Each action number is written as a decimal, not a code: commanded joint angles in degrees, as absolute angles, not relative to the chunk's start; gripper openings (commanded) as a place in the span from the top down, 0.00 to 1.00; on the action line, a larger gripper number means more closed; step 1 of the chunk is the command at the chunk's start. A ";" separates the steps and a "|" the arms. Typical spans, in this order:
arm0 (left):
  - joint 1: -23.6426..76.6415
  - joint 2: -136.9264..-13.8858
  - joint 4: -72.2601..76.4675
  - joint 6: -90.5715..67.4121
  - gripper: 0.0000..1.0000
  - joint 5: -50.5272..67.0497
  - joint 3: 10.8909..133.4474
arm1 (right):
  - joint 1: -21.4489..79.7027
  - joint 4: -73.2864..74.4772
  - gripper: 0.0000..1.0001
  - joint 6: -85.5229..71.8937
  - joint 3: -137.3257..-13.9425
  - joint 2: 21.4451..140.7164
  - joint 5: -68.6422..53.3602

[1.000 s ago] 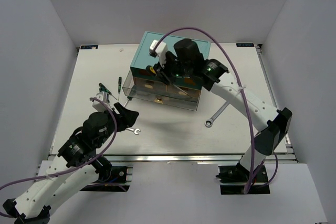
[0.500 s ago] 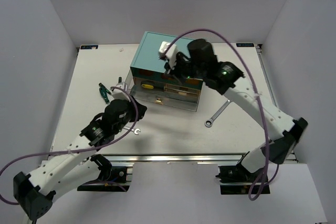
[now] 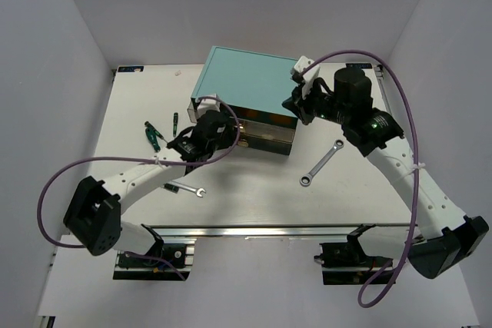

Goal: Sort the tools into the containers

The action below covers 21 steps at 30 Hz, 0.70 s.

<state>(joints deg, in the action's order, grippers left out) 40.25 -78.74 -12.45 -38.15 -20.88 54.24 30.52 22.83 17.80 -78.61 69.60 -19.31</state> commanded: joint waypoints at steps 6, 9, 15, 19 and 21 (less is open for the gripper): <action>35.34 -85.68 -4.75 -40.16 0.27 -18.47 63.63 | 25.32 20.13 1.00 15.21 -68.91 62.23 -19.60; 32.53 -87.10 -3.34 -42.35 0.25 -14.51 64.25 | 24.08 19.95 1.00 15.29 -66.19 60.39 -19.60; 31.64 -82.80 -1.15 -44.29 0.79 -10.90 59.70 | 22.50 19.95 1.00 15.64 -62.15 56.78 -20.13; 31.55 -76.13 1.30 -46.75 0.65 -10.46 52.41 | 21.54 20.04 1.00 15.29 -59.77 55.29 -21.00; 30.68 -72.96 1.32 -49.03 0.59 -10.98 49.58 | 21.18 20.04 1.00 15.29 -58.89 54.76 -21.36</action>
<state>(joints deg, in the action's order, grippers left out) 31.57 -78.26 -1.58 -45.34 -11.11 52.69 21.87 22.11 15.81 -59.99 56.16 -20.01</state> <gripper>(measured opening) 0.395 0.008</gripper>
